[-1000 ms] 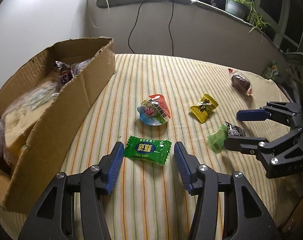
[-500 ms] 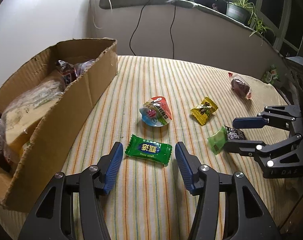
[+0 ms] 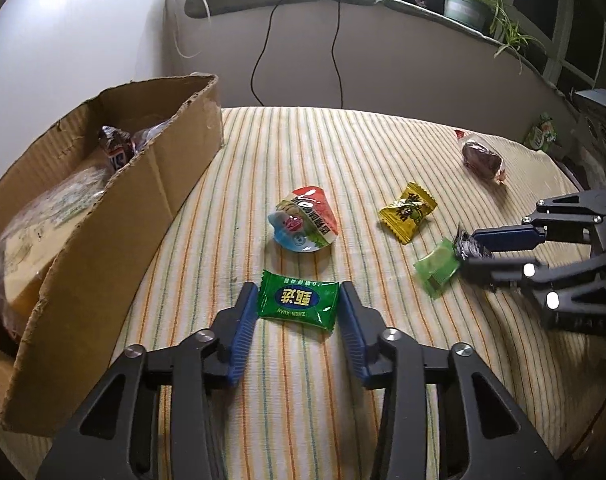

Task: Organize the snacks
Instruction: 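Grasp the green candy with the left gripper while the right grasps the black candy packet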

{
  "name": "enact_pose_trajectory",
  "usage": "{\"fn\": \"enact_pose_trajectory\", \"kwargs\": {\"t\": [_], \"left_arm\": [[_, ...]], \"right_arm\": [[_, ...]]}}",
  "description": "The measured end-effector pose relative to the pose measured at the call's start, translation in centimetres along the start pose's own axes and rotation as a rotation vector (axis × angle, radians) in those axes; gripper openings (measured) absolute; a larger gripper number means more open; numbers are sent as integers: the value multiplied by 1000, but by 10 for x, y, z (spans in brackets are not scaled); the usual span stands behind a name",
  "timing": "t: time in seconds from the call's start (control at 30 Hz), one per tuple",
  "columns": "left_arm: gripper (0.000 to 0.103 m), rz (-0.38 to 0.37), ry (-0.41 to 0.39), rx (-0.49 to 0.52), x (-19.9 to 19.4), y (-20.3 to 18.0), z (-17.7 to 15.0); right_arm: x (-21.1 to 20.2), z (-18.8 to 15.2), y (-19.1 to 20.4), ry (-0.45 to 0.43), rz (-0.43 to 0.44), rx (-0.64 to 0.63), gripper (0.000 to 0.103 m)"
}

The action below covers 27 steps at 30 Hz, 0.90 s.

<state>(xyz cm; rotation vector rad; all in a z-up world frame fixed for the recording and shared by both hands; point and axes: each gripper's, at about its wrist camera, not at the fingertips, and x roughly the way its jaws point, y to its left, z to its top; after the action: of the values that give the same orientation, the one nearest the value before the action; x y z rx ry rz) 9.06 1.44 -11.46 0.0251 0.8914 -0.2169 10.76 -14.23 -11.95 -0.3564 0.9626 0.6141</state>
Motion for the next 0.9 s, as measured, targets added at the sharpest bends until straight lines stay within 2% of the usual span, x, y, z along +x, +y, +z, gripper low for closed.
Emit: {"fn": "enact_pose_trajectory", "kwargs": {"t": [0.03,0.43,0.73,0.9], "left_arm": [[37,4,-2,6,0,-1,0],[27,-4,-16,0,-3,-1,0],[27,-21,-8,-7,-3,2,0],[27,-28,-38,-17,-13,2,1]], "right_arm": [[-1,-1,-2,0,-5,6,26],[-7,-7,-9,-26,-13,65,25],[-14,-9,-15,-35,-29,83,25],[-17,-9,-16,-48,-33,91,25]]}}
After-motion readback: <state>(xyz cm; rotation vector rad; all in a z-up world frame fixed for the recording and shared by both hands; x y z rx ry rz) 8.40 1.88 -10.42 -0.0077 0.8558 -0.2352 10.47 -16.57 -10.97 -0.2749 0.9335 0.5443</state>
